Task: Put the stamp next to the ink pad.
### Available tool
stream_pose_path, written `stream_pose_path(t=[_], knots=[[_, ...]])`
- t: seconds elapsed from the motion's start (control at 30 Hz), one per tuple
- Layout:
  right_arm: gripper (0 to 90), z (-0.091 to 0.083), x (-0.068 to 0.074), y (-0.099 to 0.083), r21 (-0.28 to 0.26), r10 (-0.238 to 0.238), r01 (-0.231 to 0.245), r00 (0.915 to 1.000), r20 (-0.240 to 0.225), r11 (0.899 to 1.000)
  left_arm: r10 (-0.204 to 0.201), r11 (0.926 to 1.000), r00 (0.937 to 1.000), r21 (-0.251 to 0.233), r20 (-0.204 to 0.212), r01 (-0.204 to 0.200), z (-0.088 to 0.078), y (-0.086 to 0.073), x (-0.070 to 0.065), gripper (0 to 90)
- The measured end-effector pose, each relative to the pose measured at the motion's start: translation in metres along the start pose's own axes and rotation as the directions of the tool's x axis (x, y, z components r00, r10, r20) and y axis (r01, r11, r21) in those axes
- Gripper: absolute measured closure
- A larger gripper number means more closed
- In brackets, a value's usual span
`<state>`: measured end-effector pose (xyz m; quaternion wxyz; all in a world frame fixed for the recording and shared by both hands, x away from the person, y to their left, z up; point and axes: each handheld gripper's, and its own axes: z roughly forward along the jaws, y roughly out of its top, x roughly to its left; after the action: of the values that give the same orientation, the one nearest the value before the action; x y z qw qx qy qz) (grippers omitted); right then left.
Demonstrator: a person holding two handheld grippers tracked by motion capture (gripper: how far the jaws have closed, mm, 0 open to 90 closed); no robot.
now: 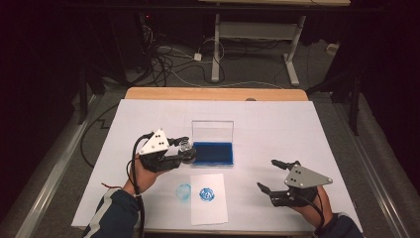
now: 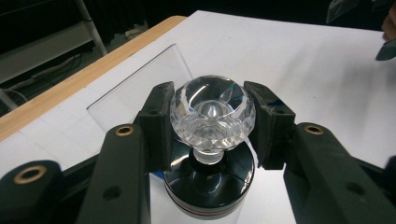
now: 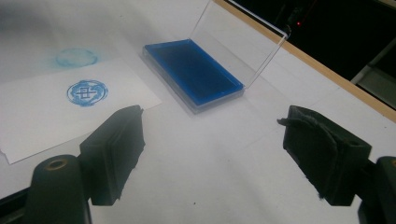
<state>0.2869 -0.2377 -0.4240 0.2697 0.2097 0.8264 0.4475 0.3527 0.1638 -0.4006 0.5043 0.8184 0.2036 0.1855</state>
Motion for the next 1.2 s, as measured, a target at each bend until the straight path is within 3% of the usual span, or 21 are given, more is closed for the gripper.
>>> stream_pose_path(t=[0.27, 0.53, 0.7, 0.93, 1.2], knots=[[20.6, 0.0, 0.001, -0.002, 0.008, -0.001, 0.001, 1.0, -0.005, 1.0, -0.018, 0.9992, 0.999, 0.035, -0.042, 0.019, 0.005, -0.006, 0.016, 54.0], [20.7, 0.0, 0.002, -0.004, 0.023, 0.0, 0.0, 1.0, -0.002, 1.0, -0.072, 0.9947, 0.9956, 0.069, -0.061, 0.076, 0.017, -0.018, 0.033, 54.0], [21.0, 0.0, 0.003, -0.004, 0.028, -0.003, 0.003, 1.0, 0.0, 1.0, -0.05, 0.99, 0.9956, 0.128, -0.08, 0.06, 0.028, -0.022, 0.037, 53.9], [21.3, 0.001, 0.003, -0.005, 0.038, -0.004, 0.005, 1.0, -0.006, 0.999, -0.087, 0.9863, 0.9929, 0.134, -0.082, 0.097, 0.031, -0.03, 0.046, 53.9], [21.5, 0.003, 0.004, -0.006, 0.051, -0.006, 0.007, 0.9999, -0.014, 0.999, -0.084, 0.9799, 0.9923, 0.173, -0.091, 0.099, 0.042, -0.036, 0.05, 53.8]])
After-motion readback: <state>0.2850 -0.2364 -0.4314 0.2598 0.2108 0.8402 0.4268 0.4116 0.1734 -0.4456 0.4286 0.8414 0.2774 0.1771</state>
